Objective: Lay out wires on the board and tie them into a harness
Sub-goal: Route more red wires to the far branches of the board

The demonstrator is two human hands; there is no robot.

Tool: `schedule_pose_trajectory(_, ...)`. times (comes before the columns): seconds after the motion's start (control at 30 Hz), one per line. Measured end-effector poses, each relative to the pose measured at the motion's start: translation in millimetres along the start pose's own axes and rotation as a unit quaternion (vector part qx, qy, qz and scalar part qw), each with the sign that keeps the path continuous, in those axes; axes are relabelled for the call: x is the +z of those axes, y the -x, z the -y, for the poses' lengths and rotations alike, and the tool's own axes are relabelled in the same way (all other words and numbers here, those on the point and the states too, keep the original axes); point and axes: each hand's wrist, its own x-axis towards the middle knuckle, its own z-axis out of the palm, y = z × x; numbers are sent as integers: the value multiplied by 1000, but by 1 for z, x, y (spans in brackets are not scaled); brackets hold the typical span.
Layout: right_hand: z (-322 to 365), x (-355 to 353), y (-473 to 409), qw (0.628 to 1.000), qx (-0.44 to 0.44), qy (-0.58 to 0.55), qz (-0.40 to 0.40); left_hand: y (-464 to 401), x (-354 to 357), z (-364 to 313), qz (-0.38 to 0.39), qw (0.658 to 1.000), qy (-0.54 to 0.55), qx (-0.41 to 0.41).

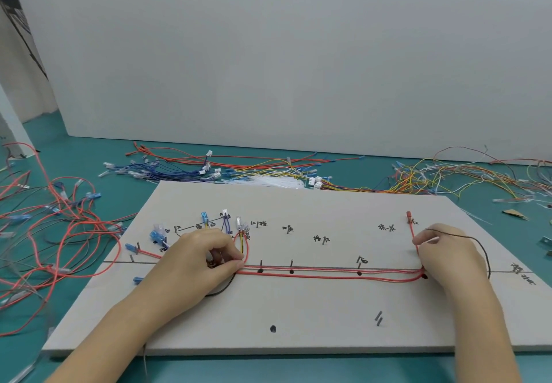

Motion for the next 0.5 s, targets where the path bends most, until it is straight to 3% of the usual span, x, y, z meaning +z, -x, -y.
schedule_pose_trajectory(0.27,24,0,-11,998,-22,47,38,0,1,0,0,1000,1,-2)
schedule_pose_trajectory(0.5,38,-14,-22,981,-12,53,186,0,0,-1,-3,1000,1,0)
